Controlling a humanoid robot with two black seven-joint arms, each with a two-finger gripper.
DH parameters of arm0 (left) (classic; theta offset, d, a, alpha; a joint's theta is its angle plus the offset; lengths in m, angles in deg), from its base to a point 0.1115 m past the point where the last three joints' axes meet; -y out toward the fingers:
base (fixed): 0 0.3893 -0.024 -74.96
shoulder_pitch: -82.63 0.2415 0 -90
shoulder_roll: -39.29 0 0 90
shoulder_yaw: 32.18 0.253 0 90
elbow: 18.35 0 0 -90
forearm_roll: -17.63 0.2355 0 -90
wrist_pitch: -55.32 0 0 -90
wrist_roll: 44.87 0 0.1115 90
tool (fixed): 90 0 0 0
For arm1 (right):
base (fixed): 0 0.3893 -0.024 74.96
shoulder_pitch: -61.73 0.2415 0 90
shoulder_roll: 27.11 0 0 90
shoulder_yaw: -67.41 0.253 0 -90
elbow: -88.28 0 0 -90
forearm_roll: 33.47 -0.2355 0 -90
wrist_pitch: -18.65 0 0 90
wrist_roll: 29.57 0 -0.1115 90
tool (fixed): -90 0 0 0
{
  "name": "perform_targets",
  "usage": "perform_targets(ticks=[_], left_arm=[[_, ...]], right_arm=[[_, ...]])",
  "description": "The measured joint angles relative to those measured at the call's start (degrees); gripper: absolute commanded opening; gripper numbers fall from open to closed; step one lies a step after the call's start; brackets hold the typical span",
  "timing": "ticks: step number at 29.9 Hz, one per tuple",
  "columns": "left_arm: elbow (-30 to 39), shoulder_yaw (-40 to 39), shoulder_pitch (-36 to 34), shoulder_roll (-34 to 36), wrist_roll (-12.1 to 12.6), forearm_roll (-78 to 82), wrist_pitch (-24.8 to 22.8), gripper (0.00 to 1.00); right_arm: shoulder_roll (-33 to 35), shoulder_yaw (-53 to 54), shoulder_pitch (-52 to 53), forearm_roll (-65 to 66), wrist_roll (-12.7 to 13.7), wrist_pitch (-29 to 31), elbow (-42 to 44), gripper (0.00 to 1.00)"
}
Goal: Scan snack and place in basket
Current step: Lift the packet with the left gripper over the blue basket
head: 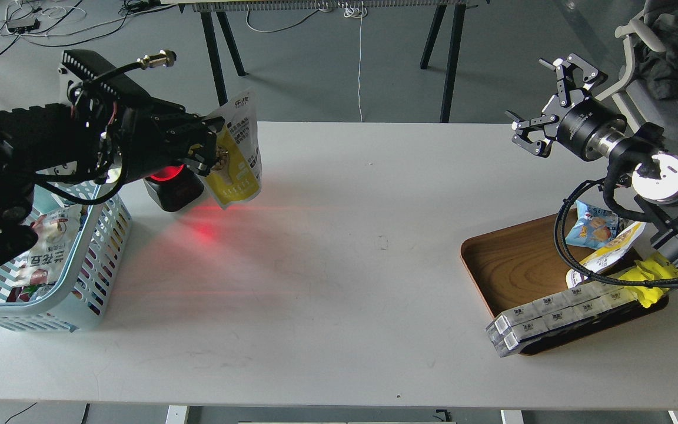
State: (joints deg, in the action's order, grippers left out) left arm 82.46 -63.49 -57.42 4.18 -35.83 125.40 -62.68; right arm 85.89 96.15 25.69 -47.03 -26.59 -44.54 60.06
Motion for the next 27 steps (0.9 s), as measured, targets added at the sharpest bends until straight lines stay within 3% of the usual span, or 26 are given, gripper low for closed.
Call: perform_targets(ticks=[9, 16, 20, 27], left_arm=[[0.11, -7.08, 0.03, 7.13, -0.71, -7.17, 0.00, 0.01], [-0.03, -11.97, -0.05, 16.80, -3.06, -15.41, 0.00, 0.02], [-1.13, -12.30, -0.05, 23.14, -5.40, -19.84, 0.00, 0.02], [-5.71, -8.98, 0.03, 34.11, -14.30, -21.94, 0.00, 0.02]], right_arm=[[0.12, 0.00, -0.05, 0.00, 0.01, 0.00, 0.00, 0.97], [-0.27, 0.00, -0.06, 0.01, 0.01, 0.00, 0.01, 0.97], [-0.40, 0.00, -0.02, 0.00, 0.01, 0.00, -0.02, 0.97], [-0.36, 0.01, 0.08, 0.00, 0.01, 0.00, -0.05, 0.97]])
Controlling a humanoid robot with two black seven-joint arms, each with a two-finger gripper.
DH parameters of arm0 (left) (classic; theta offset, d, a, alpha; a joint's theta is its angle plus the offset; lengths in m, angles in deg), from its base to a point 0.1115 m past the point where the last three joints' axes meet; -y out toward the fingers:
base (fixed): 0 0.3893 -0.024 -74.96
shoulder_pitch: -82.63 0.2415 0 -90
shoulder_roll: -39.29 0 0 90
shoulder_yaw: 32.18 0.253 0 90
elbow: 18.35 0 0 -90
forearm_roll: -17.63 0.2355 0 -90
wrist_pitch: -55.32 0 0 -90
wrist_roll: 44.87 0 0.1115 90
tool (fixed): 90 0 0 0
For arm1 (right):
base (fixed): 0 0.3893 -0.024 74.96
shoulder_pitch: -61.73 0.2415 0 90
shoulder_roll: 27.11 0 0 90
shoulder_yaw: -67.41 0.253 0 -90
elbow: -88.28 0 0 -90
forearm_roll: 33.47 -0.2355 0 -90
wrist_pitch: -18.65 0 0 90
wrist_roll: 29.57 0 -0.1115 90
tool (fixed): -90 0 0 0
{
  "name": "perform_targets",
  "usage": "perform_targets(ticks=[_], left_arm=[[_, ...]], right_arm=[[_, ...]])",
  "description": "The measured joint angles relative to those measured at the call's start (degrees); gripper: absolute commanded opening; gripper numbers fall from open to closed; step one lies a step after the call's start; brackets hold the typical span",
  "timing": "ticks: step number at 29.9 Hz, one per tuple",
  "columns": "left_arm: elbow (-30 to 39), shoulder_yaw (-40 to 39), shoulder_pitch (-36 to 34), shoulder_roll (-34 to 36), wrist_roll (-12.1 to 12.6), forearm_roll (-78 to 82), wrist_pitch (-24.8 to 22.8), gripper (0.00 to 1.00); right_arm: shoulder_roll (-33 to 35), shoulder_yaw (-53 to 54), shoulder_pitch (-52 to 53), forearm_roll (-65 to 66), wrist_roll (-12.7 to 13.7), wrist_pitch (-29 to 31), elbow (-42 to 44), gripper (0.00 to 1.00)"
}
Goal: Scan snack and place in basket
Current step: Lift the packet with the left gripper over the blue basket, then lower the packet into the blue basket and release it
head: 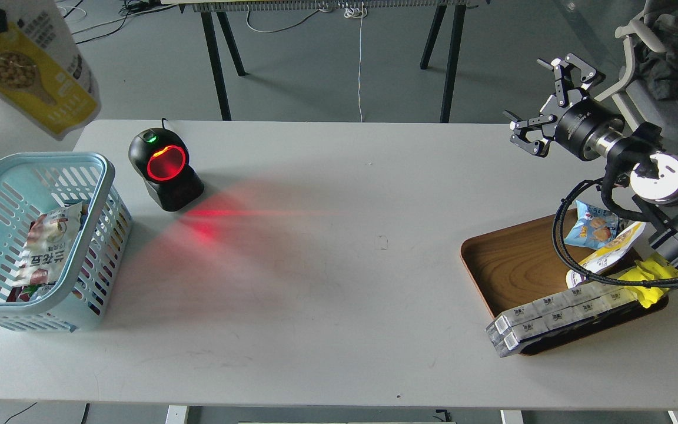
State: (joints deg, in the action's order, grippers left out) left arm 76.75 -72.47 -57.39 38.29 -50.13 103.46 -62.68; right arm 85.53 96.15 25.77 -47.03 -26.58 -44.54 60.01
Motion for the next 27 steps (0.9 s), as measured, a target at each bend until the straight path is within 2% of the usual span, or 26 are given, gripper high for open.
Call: perform_targets(ticks=[6, 13, 19, 27], left_arm=[[-0.64, 10.27, 0.00, 8.20, -4.06, -1.69, 1.05, 0.01], [-0.65, 24.40, -0.07, 10.92, -7.51, -1.92, 11.20, 0.01], [-0.65, 30.29, -0.09, 10.99, -7.80, -3.19, 16.27, 0.01], [-2.46, 35.81, -0.09, 9.11, -7.77, -4.03, 20.41, 0.01]], right_arm=[[-0.21, 0.04, 0.00, -0.02, 0.00, 0.00, 0.05, 0.97], [-0.23, 0.15, 0.00, -0.07, 0.00, 0.07, -0.10, 0.97], [-0.03, 0.18, 0.81, -0.07, 0.02, 0.09, -0.14, 0.97], [-0.20, 0.45, 0.99, -0.07, 0.26, 0.09, -0.14, 0.97]])
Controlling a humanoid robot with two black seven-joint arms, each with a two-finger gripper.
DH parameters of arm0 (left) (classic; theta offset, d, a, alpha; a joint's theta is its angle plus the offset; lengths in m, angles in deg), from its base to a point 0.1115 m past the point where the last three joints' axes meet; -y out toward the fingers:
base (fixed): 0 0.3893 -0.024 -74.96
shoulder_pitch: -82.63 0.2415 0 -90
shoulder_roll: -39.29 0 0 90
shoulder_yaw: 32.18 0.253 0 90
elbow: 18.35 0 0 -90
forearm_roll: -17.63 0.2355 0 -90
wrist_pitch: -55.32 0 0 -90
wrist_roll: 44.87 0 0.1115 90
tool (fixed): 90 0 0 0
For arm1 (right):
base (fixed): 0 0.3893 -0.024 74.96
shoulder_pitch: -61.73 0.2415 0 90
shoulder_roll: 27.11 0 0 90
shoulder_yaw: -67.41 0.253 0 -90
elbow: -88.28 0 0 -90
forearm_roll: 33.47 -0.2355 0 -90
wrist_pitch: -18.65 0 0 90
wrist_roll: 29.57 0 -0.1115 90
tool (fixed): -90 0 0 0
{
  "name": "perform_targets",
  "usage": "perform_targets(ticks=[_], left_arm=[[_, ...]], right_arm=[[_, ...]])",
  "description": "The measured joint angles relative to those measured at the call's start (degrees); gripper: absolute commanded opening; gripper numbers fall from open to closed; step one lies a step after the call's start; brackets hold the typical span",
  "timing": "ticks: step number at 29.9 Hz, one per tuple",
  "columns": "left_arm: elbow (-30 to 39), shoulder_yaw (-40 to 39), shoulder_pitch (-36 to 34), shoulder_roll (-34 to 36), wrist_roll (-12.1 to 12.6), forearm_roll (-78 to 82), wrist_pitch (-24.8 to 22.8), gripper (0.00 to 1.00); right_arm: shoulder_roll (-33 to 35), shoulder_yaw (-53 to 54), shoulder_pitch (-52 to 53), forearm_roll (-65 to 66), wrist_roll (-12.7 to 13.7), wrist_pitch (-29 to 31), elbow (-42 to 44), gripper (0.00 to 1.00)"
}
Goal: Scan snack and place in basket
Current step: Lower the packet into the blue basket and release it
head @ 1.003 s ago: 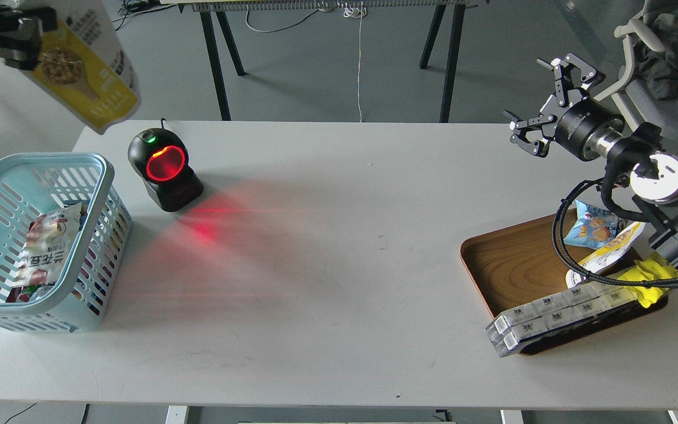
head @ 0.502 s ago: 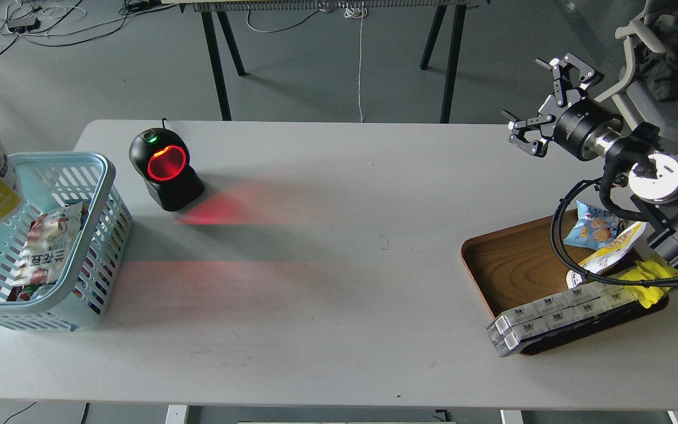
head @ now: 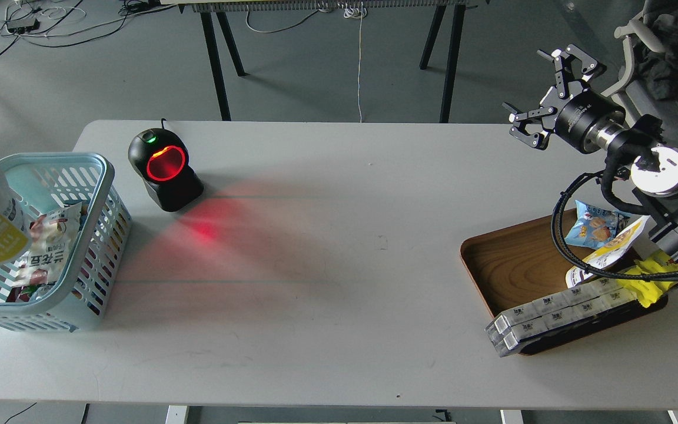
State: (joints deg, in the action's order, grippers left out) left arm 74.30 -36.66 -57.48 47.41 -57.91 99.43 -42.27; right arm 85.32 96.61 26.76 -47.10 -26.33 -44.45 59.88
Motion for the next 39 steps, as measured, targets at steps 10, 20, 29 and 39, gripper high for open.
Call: perform_targets(ticks=[10, 20, 29, 39], left_arm=[[-3.66, 4.45, 0.03, -4.75, -0.14, -2.95, 2.39, 0.02], [-6.22, 7.92, 0.15, -8.78, 0.03, -3.41, 4.35, 0.08], [-6.98, 7.97, 0.19, -9.40, 0.02, -3.31, 4.74, 1.00], [-6.93, 4.19, -0.84, -5.75, 0.09, -3.27, 4.56, 1.00]], right_arm=[[-0.11, 0.24, 0.00, 0.00, 0.01, 0.00, 0.00, 0.97], [-0.11, 0.21, -0.09, 0.00, 0.01, -0.08, 0.09, 0.97], [-0.11, 0.15, -0.18, 0.00, 0.01, -0.10, 0.10, 0.97], [-0.11, 0.24, -0.11, 0.00, 0.01, -0.10, 0.10, 0.97]])
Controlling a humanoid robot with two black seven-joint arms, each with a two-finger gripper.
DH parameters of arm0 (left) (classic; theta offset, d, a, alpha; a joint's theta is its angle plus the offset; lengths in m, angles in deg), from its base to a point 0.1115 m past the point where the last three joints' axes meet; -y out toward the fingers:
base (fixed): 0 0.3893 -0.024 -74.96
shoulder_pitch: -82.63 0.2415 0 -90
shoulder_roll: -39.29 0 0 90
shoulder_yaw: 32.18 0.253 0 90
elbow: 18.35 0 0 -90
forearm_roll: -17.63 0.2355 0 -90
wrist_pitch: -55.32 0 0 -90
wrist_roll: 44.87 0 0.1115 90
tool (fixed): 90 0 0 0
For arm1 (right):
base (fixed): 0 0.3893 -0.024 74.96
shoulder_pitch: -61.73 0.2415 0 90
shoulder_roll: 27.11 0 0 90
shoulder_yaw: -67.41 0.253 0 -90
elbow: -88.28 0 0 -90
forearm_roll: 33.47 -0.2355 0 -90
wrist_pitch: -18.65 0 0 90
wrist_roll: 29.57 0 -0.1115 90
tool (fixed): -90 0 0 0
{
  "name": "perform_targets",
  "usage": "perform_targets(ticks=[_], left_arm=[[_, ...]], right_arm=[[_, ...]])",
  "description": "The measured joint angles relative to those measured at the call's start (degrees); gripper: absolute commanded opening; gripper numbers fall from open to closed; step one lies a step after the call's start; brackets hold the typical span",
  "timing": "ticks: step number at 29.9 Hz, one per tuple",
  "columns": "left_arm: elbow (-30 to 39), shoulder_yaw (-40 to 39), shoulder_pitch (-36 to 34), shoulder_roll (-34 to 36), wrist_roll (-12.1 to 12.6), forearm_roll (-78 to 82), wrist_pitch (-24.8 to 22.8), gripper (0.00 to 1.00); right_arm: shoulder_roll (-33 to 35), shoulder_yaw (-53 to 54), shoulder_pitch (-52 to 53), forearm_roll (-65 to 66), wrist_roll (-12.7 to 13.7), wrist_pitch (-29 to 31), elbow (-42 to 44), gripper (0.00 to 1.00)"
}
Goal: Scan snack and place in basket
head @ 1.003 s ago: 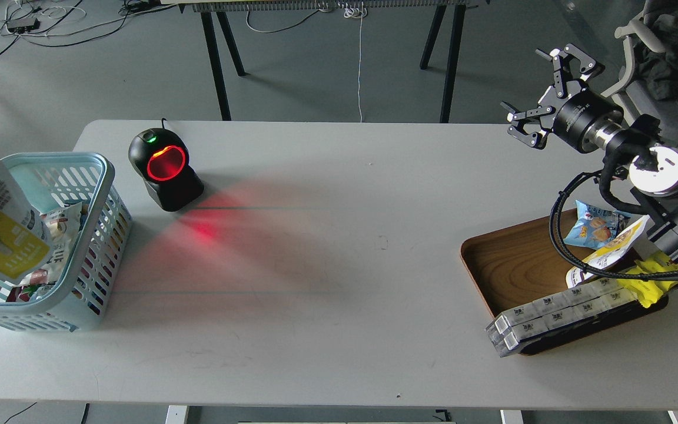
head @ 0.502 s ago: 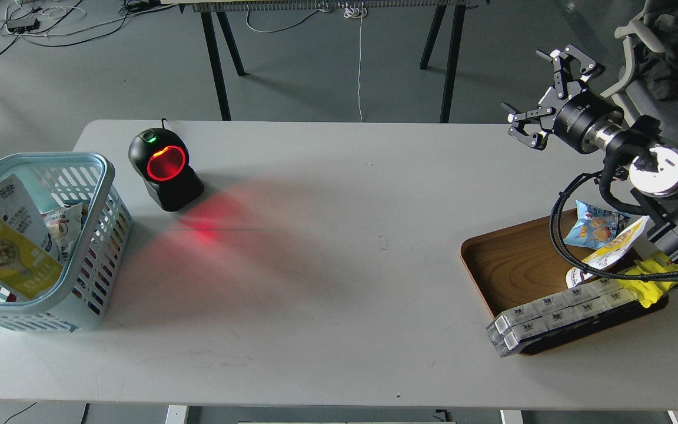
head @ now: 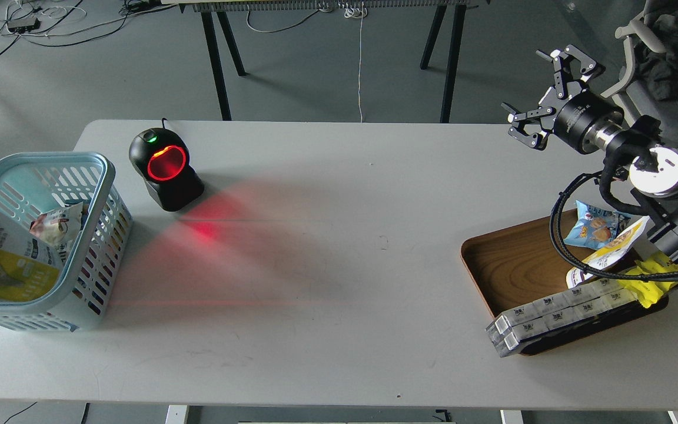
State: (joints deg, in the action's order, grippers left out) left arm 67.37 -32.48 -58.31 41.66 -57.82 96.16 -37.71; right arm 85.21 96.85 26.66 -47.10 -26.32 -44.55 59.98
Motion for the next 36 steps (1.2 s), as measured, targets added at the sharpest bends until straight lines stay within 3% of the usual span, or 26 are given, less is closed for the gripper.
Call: perform_targets(ticks=[9, 18, 21, 26, 31, 36], left_arm=[[-0.16, -10.84, -0.04, -0.98, -0.10, -6.35, 0.06, 1.00], [-4.26, -21.94, -0.20, -13.94, 0.73, -22.94, 2.52, 1.00], [-7.31, -27.43, -0.58, -21.09, 3.04, -29.02, 2.60, 1.00], [-13.15, -34.85, -0.77, -33.56, 9.26, -41.29, 2.31, 1.00], [-18.19, -39.95, -0.81, -43.59, 11.27, -54.00, 1.09, 1.00], [-23.68, -44.16, 0.30, -52.15, 11.74, -64.31, -0.60, 1.00]], right_arm=[[0.00, 0.01, 0.50, 0.00, -0.05, -0.02, -0.10, 0.97], [0.40, 0.98, 1.47, -0.13, -0.35, 0.37, -0.99, 0.99], [0.93, 1.96, 1.59, -0.17, -0.31, 0.35, -2.63, 0.99], [4.16, 4.20, 1.36, -0.19, -0.27, -0.02, -8.32, 0.99], [6.17, 9.72, -1.31, -0.41, -0.27, -0.15, -12.61, 0.99], [9.11, 15.41, -6.29, -0.45, -0.26, -0.51, -17.90, 0.99]])
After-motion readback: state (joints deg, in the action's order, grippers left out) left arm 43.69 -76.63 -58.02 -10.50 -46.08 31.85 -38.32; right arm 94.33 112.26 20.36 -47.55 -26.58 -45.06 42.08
